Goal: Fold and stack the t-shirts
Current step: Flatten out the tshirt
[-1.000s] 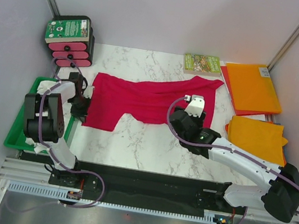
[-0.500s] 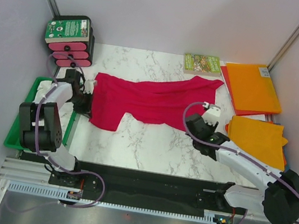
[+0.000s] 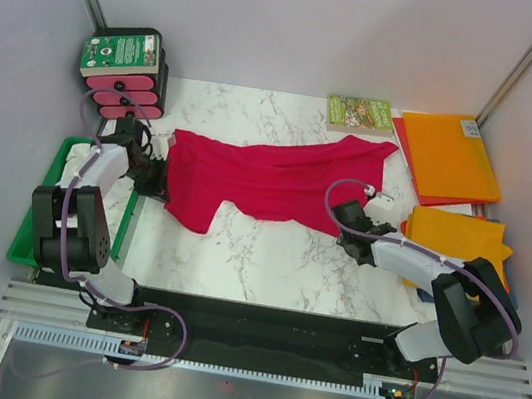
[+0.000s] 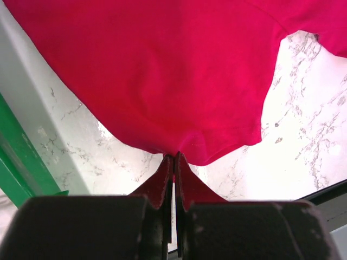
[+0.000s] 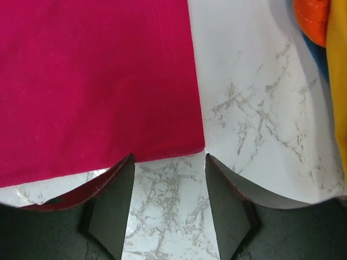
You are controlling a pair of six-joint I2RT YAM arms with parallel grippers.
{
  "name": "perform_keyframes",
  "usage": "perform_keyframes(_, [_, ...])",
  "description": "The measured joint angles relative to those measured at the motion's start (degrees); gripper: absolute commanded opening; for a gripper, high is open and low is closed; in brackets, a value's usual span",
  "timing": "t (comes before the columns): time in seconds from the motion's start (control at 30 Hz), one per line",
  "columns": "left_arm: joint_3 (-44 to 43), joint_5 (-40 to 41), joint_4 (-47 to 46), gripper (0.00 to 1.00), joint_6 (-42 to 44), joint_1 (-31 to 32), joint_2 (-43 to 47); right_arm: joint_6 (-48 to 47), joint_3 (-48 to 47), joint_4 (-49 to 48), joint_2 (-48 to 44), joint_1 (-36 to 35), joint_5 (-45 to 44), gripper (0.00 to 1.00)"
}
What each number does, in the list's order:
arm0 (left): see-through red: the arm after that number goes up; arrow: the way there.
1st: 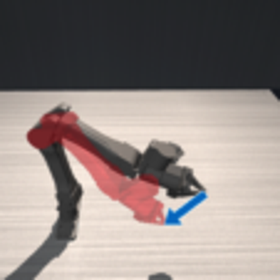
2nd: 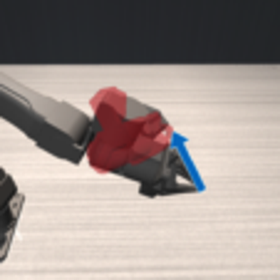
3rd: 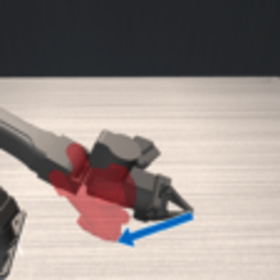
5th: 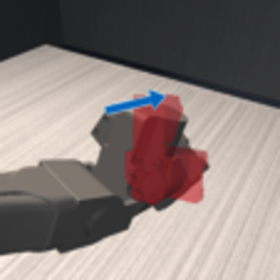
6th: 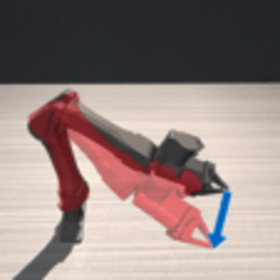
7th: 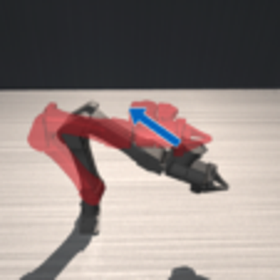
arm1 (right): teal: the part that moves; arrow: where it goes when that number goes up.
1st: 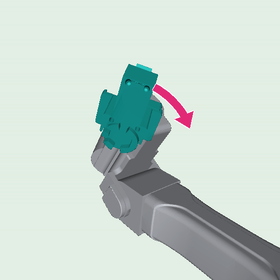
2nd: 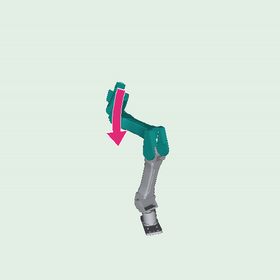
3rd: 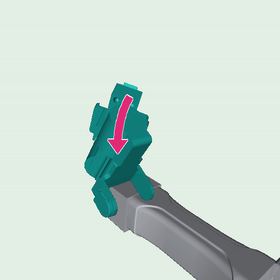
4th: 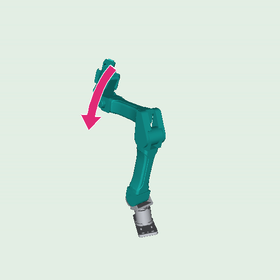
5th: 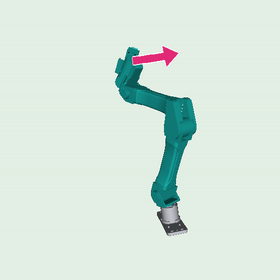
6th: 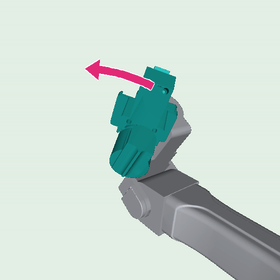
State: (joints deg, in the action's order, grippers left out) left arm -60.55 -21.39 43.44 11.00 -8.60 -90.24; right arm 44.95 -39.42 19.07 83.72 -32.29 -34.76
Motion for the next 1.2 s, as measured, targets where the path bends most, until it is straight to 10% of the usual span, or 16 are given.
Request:
perform_keyframes(0.83, [0.0,-0.15,0.0,0.02,-0.02,0.09,0.87,0.07,-2.47,-5.6,5.86,5.27,-0.63,0.6])
perform_keyframes(0.93, [0.0,-0.13,0.0,0.02,-0.02,0.09,0.87,0.35,-3.32,-7.23,6.91,6.71,2.05,0.49])
perform_keyframes(1.1, [0.0,-0.11,0.0,0.02,-0.02,0.11,0.87,0.24,-4.17,-7.96,7.37,7.82,5.46,0.01])
perform_keyframes(1.2, [0.0,-0.11,0.0,0.02,-0.04,0.11,0.9,0.94,-3.82,-8.52,6.99,7.93,6.97,0.0])
